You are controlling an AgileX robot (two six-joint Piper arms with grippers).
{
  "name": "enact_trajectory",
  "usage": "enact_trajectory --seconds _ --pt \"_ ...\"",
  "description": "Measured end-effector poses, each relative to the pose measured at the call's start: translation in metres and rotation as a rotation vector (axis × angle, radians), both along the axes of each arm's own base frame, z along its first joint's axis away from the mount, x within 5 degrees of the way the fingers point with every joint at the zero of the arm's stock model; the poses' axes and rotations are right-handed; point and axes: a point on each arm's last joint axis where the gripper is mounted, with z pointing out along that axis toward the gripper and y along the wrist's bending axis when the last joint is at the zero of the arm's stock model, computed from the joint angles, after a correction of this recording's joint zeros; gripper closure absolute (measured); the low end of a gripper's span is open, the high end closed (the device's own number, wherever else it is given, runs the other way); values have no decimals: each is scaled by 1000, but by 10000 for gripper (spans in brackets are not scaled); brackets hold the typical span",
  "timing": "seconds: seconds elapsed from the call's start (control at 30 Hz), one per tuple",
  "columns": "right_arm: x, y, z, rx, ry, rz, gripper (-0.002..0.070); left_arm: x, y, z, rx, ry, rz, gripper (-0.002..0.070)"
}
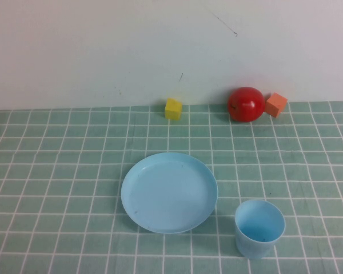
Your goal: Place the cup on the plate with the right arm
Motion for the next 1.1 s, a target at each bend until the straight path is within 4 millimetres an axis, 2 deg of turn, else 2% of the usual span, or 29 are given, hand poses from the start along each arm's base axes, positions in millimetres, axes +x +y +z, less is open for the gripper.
enact_trajectory --seconds 0.97,1.1 --pt "0 0 0 0 -2 0 679 0 0 0 0 0 0 678" --pt "2 0 5 -4 -69 0 679 0 0 0 0 0 0 678"
